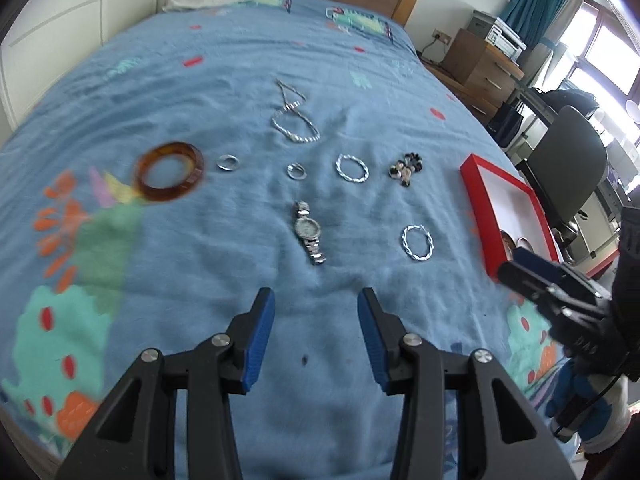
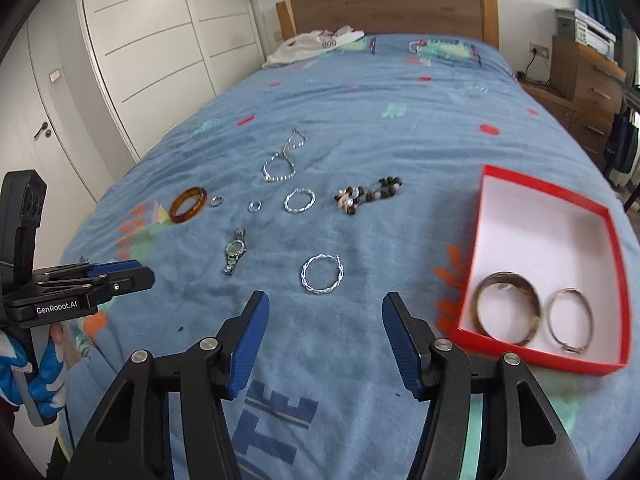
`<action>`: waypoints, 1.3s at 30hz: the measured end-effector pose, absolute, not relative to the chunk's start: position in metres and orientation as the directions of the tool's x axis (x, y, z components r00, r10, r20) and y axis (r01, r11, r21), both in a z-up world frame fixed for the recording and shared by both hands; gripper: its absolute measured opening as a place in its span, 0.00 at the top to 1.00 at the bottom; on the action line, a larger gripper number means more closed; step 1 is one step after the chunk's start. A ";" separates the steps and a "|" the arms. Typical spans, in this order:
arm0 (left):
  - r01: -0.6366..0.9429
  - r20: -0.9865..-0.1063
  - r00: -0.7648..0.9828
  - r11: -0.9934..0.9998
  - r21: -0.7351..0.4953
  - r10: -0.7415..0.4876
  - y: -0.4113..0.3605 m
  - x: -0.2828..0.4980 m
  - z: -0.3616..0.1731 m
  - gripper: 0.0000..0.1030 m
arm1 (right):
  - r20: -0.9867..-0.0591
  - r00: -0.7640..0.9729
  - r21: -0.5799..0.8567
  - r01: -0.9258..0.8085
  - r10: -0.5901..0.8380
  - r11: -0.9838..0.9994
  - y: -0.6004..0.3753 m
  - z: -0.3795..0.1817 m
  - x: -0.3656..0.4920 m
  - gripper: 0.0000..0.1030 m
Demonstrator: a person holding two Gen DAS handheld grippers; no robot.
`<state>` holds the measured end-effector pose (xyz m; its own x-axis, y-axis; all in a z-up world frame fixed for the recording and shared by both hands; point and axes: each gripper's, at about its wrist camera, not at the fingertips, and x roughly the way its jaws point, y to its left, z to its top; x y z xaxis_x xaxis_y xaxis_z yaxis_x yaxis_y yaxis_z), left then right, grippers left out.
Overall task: Organize jewelry
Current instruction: 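Move both tools back toward the watch and twisted silver hoop, then grasp the silver watch with left tool while right tool grasps twisted hoop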
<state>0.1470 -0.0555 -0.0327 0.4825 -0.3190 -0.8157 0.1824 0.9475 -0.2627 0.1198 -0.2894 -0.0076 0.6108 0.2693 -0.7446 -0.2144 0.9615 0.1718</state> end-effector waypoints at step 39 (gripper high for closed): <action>0.096 -0.857 0.473 0.979 -0.179 -0.203 -0.085 0.235 -0.104 0.78 | -0.780 0.551 0.171 -0.270 0.298 0.948 -0.262 -0.083 0.195 0.61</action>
<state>0.2347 -0.0851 -0.1043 0.4730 -0.2029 -0.8574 0.0956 0.9792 -0.1790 0.1950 -0.2617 -0.0828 0.5509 0.2976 -0.7797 -0.2703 0.9475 0.1706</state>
